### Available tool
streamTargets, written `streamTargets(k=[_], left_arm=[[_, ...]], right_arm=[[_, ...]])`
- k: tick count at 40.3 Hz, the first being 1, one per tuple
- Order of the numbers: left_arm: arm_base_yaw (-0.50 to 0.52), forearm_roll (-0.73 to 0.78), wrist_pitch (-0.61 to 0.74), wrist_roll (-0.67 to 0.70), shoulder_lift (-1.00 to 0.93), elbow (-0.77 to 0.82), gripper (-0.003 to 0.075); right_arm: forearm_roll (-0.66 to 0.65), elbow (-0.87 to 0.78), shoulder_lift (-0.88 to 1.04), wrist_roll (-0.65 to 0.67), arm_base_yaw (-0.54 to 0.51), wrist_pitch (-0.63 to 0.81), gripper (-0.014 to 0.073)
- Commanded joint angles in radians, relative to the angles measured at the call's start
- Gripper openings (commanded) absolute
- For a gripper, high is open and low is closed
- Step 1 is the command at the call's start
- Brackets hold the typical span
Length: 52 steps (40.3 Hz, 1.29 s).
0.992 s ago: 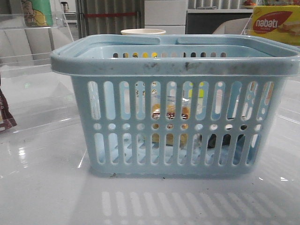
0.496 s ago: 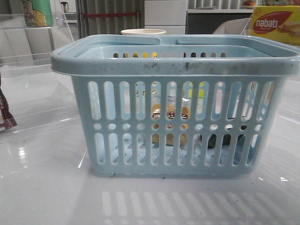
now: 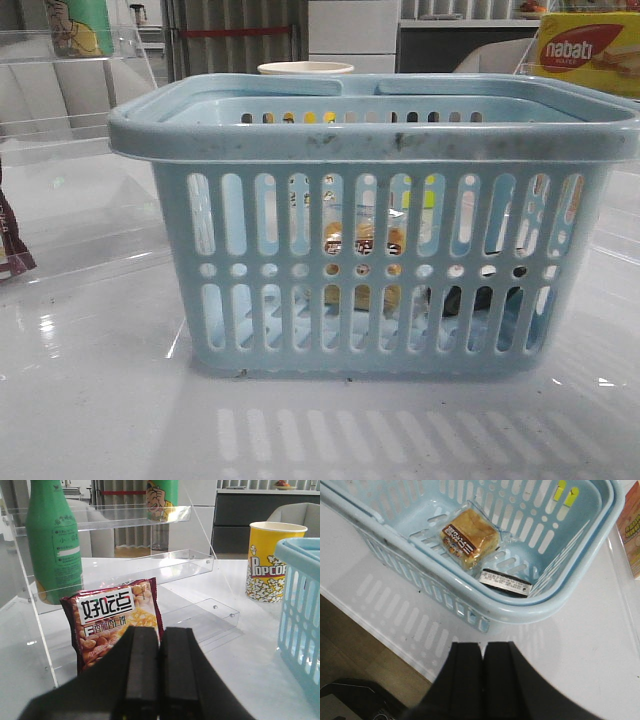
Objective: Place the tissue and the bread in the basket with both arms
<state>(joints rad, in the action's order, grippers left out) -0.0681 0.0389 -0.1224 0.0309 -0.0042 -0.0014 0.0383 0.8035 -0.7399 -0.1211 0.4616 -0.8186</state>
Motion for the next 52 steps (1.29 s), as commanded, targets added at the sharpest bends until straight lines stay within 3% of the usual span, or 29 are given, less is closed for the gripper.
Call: streamTargets(k=[1, 13, 52], left_arm=[[-0.009, 0.007, 0.154, 0.014, -0.017, 0.012, 0.0093], [-0.013, -0.07, 0.163, -0.078, -0.019, 0.015, 0.0093], [-0.018, -0.039, 0.161, -0.078, -0.019, 0.015, 0.0093]], right_arm=[[-0.008, 0.026, 0.005, 0.001, -0.007, 0.06, 0.0028], [-0.008, 0.026, 0.005, 0.001, -0.007, 0.061, 0.0028], [-0.008, 0.026, 0.005, 0.001, -0.007, 0.061, 0.0028]])
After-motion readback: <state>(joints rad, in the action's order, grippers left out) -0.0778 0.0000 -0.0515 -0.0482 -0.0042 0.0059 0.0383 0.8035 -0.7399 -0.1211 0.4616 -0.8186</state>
